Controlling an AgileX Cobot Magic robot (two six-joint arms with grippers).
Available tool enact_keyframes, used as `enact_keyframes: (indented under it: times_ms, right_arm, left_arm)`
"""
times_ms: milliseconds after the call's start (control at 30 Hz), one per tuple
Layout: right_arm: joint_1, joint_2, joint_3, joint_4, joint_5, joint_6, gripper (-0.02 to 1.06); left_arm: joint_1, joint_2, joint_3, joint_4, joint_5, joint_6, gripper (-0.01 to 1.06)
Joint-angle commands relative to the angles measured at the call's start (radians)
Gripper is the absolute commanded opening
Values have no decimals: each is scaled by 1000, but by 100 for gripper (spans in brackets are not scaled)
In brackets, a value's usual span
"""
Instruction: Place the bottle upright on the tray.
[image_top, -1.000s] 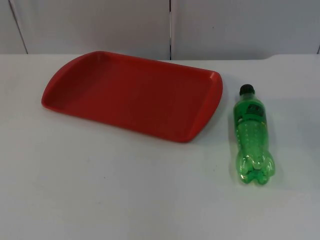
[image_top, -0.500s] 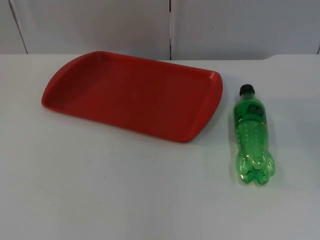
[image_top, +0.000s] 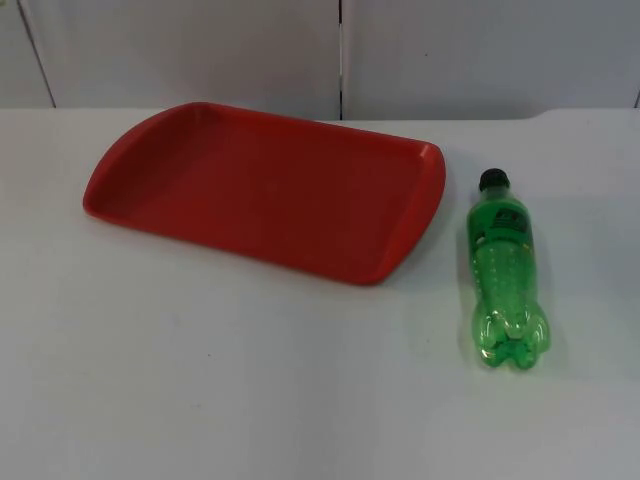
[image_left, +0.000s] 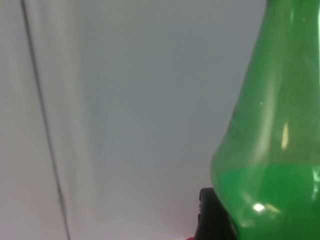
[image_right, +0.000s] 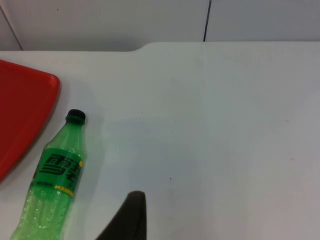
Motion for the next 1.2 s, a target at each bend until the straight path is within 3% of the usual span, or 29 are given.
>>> enact_keyframes:
  times_ms: [0,367,500,600,633,700,867,967,1067,1167]
  right_arm:
    - [-3,-3,-2,0,-13,-6,105]
    - [-3,-3,-2,0,-27,-6,105]
    - [-3,-3,-2,0,-27,-6,105]
    - [-3,-3,-2,0,-30,-6,105]
    - [-3,-3,-2,0,-30,-6,105]
    - [-3,-3,-2,0,-30,-6,105]
    - [-3,-3,-2,0,-36,-6,105]
    - [-3,-3,-2,0,-46,-6,105]
    - [-3,-3,-2,0,-47,-6,105]
    - [-3,-3,-2,0,-47,-6,105]
  left_arm:
    - [-29,29,-37,-14,-3,-10,0]
    - [-83,201,-147,-14,1,-56,0]
    - [-83,265,-190,-14,101,-35,0]
    - [-83,346,-256,-14,302,141,0]
    - [-83,346,-256,-14,302,141,0]
    - [-83,400,-295,-14,428,258,0]
    - [-93,515,-364,-14,433,281,0]
    - [-93,615,-433,-14,559,306,0]
    - [-93,668,-484,-14,624,326,0]
    - [-93,738,-553,-14,630,346,0]
